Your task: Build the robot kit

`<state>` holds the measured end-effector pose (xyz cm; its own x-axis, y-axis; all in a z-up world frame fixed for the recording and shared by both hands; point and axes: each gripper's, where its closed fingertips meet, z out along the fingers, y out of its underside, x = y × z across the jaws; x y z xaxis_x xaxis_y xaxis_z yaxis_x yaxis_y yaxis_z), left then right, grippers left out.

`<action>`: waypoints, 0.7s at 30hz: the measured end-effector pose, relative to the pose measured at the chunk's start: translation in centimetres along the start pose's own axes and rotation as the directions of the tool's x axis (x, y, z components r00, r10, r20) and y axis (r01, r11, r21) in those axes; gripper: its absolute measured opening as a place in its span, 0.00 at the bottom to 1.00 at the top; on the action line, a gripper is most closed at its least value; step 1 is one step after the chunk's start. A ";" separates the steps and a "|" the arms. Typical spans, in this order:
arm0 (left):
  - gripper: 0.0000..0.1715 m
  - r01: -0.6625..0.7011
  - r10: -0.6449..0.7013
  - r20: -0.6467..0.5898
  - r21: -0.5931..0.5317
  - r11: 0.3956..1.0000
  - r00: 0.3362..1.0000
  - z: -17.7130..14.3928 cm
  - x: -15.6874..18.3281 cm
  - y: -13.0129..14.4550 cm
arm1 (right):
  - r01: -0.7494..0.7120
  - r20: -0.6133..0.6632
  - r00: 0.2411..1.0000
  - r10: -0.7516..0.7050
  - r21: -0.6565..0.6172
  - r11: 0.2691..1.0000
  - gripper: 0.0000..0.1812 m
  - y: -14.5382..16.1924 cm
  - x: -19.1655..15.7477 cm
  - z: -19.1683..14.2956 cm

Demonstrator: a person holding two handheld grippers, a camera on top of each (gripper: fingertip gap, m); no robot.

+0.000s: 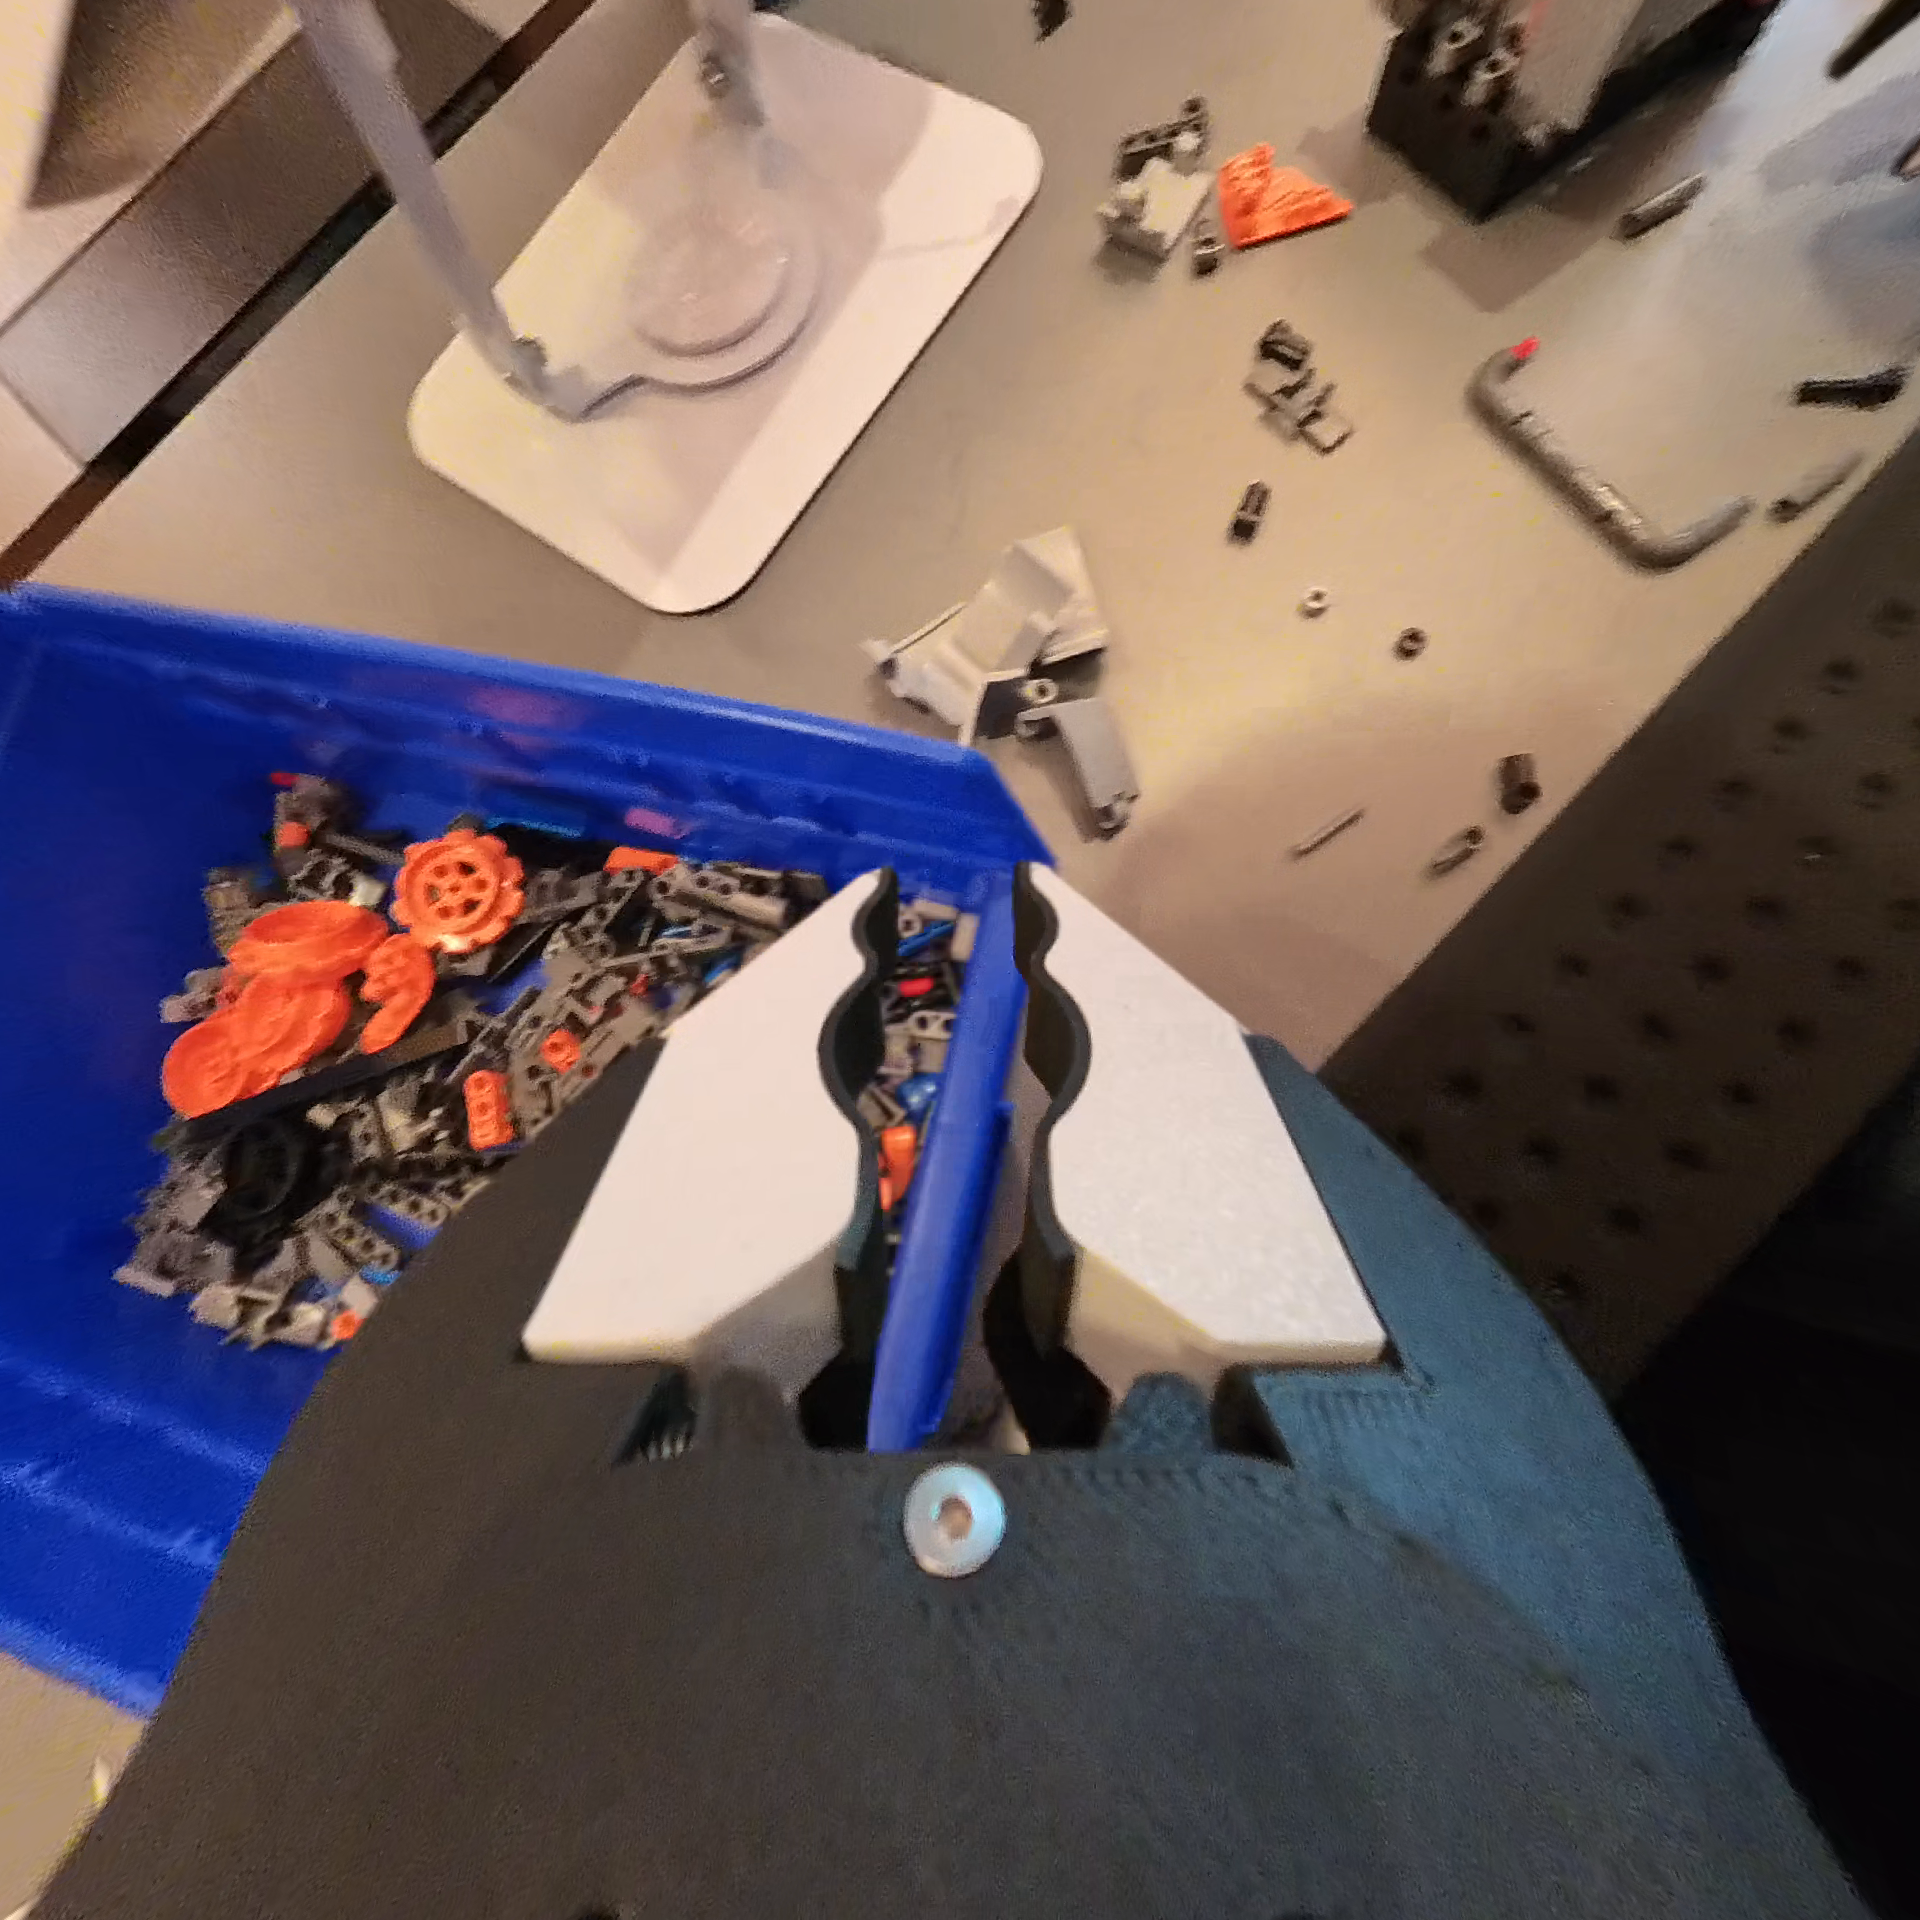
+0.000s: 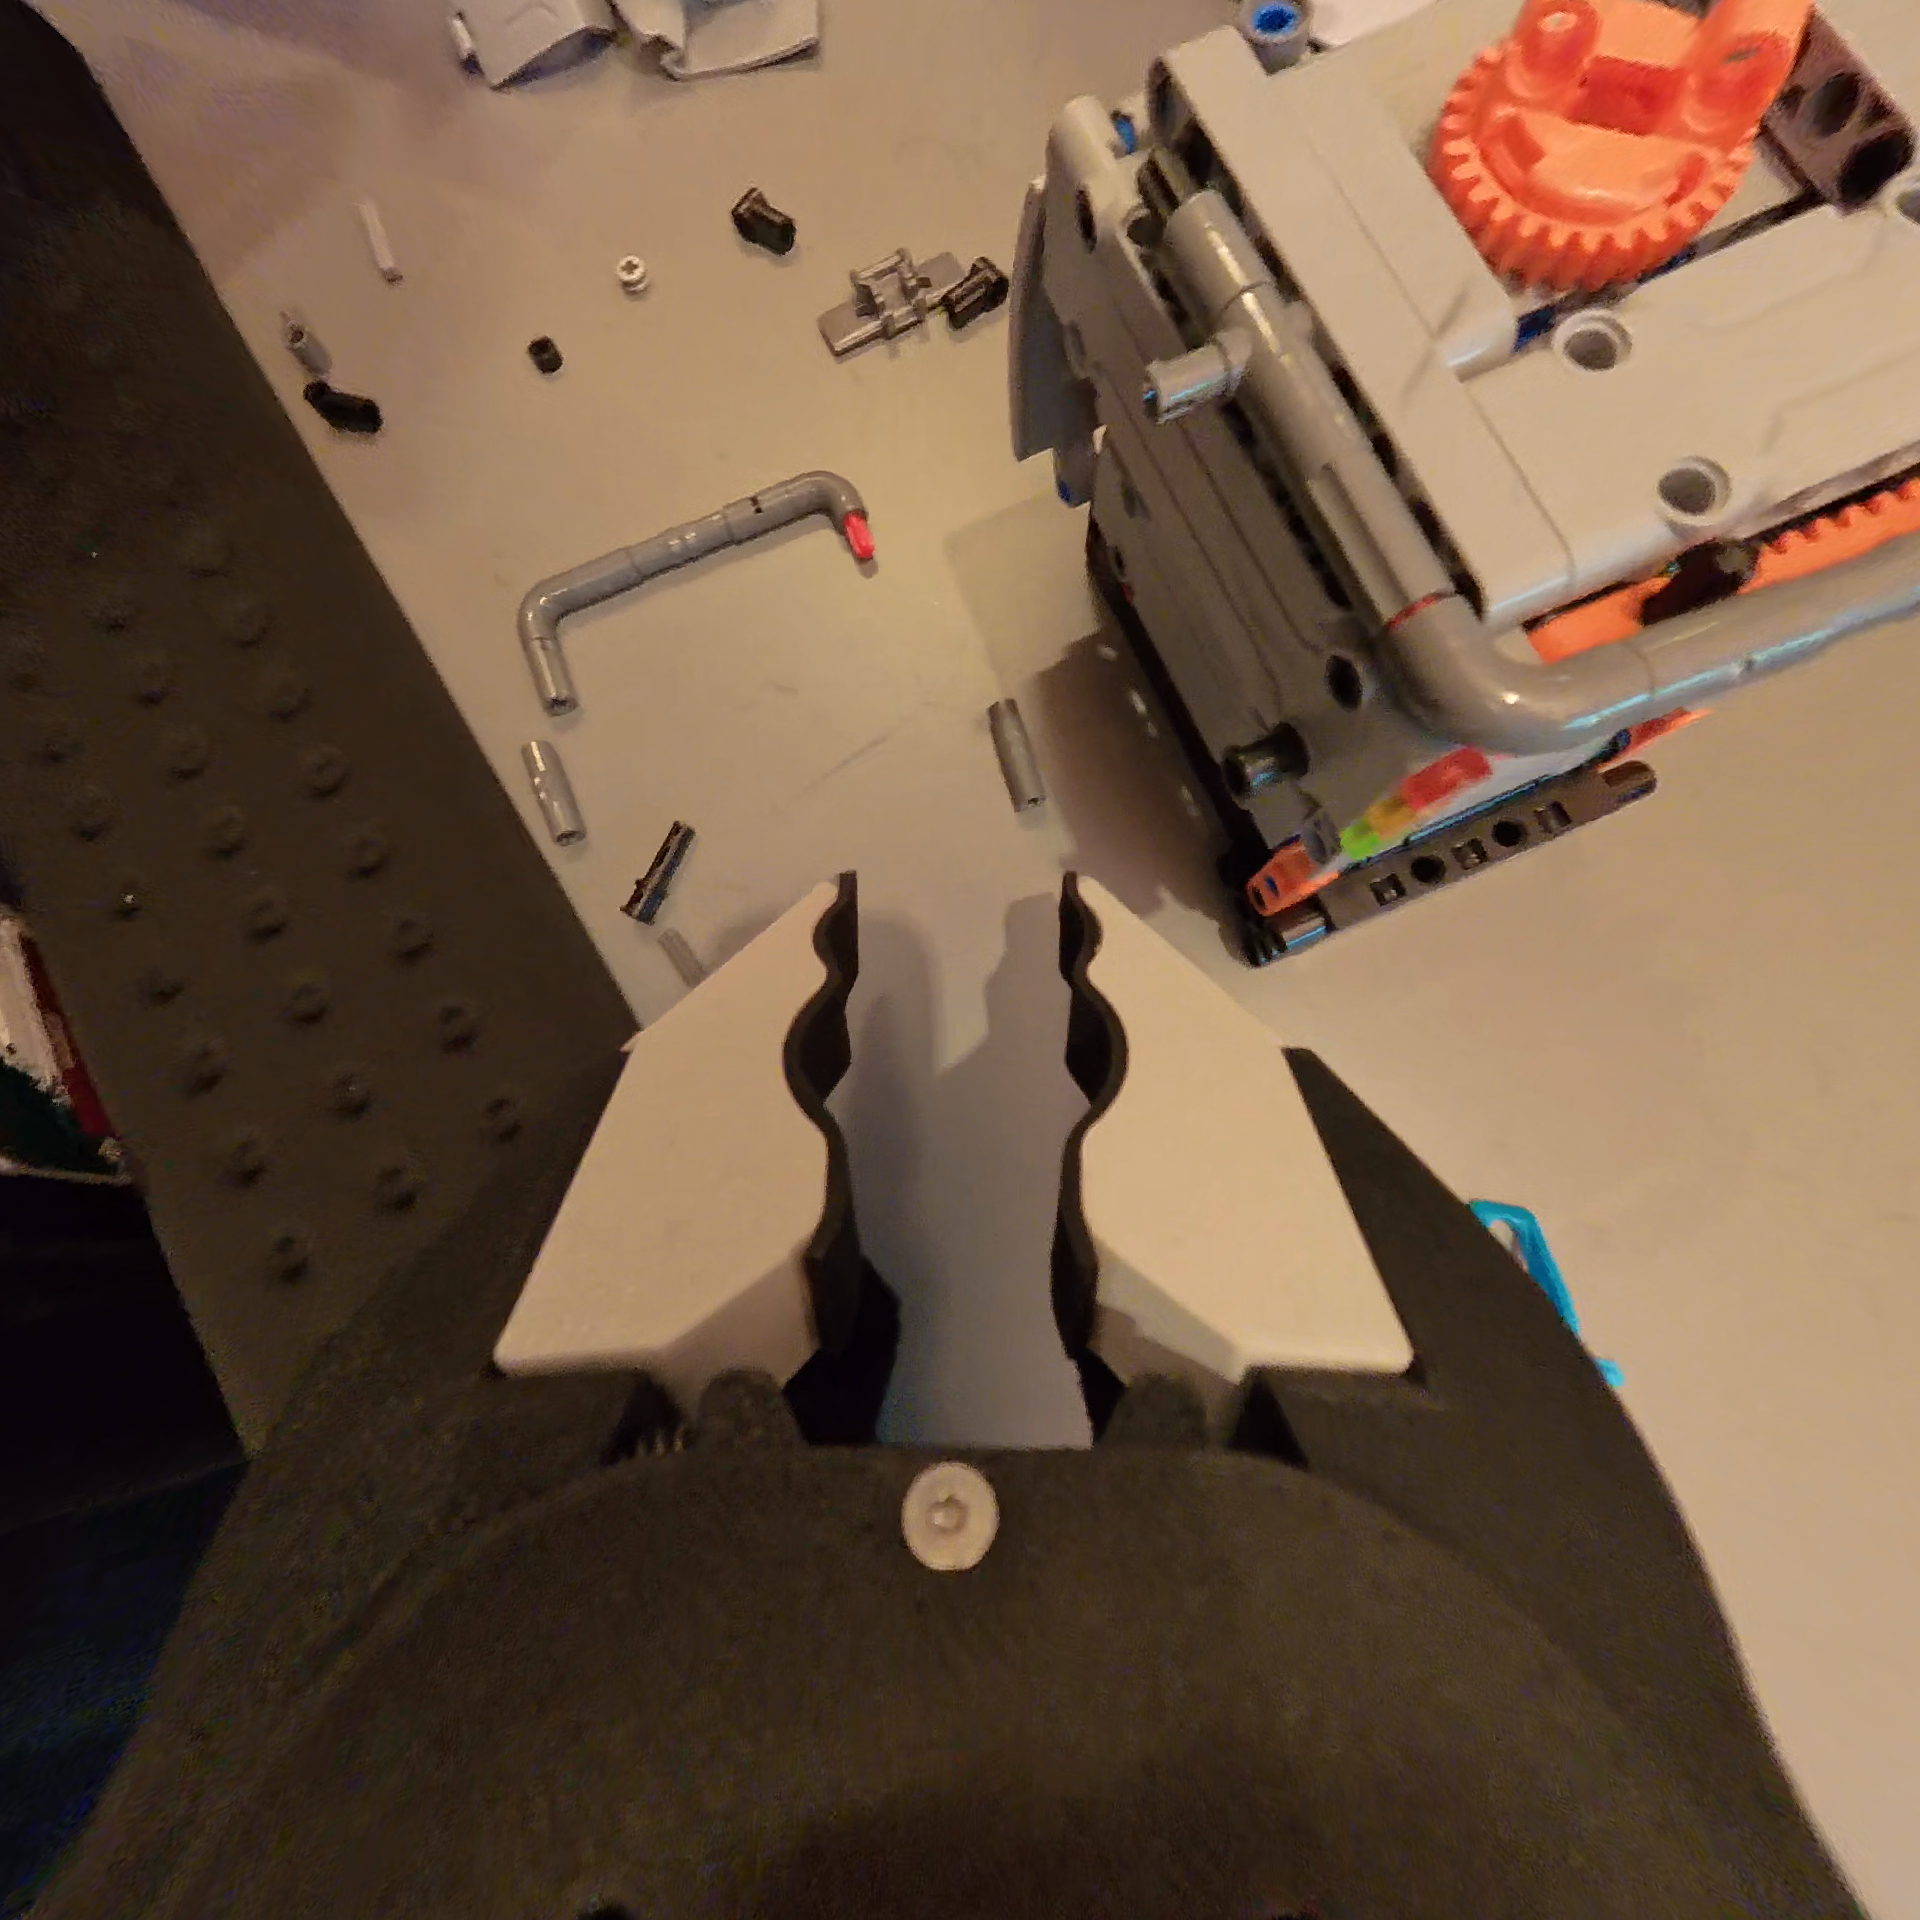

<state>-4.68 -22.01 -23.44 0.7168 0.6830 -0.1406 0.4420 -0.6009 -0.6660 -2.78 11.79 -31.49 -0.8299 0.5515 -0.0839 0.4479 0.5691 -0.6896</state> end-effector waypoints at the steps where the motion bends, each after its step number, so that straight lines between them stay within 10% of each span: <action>1: 0.12 0.005 -0.005 0.006 -0.004 1.000 1.000 -0.1 -0.6 0.1 | -0.007 -0.007 1.000 0.007 0.009 1.000 0.20 -0.2 0.2 0.3; 21: 0.12 0.069 -0.090 -0.078 -0.240 0.968 0.993 0.6 -5.7 2.9 | -0.042 0.023 0.999 0.041 0.036 0.998 0.15 -1.1 0.2 2.7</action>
<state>-7.80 -27.40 -25.06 0.7138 0.7000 -0.0230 0.6068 -0.6345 -0.4788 -4.35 9.65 -32.69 -0.8184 0.5600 -0.1285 0.4696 0.5230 -0.7113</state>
